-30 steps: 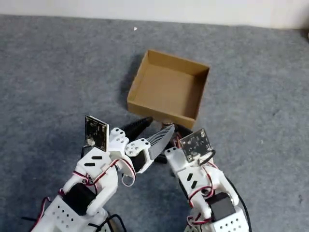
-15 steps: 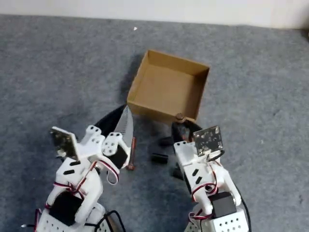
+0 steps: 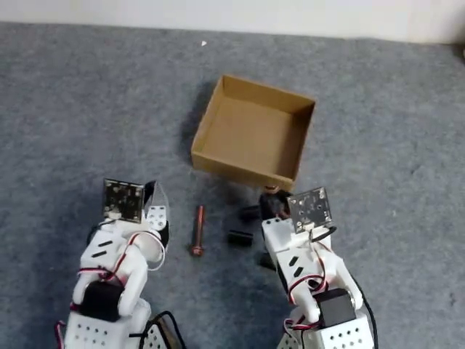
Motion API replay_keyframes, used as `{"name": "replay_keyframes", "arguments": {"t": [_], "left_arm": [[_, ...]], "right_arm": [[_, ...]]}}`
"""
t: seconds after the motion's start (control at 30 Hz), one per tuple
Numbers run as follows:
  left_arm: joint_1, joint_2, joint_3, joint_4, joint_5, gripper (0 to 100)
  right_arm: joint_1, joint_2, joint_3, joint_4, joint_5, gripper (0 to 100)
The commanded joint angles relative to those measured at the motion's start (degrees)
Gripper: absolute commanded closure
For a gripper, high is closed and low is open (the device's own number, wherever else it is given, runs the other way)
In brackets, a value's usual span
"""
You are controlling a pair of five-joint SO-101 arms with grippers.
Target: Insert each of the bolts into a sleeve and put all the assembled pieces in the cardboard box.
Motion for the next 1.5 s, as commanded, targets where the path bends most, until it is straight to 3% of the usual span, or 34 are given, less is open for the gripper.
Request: {"name": "replay_keyframes", "arguments": {"t": [0.0,0.17,0.37,1.03,1.47], "left_arm": [[-1.36,-0.31,6.46,0.26,-0.62,99],[-1.45,-0.13,6.46,2.64,-0.44,99],[-1.19,-0.22,6.46,3.34,-0.53,99],[-1.36,0.04,6.46,3.43,-0.62,99],[-1.10,-0.04,6.46,4.57,-0.62,99]], "right_arm": [[0.75,-0.48,-7.60,3.12,-0.26,98.8],[2.59,-0.48,-11.74,4.26,-0.26,98.8],[2.86,3.38,-14.11,-2.68,-0.26,97.6],[2.95,80.31,-53.76,-23.43,-0.79,96.9],[5.32,98.86,-54.81,-28.00,-0.53,95.2]]}}
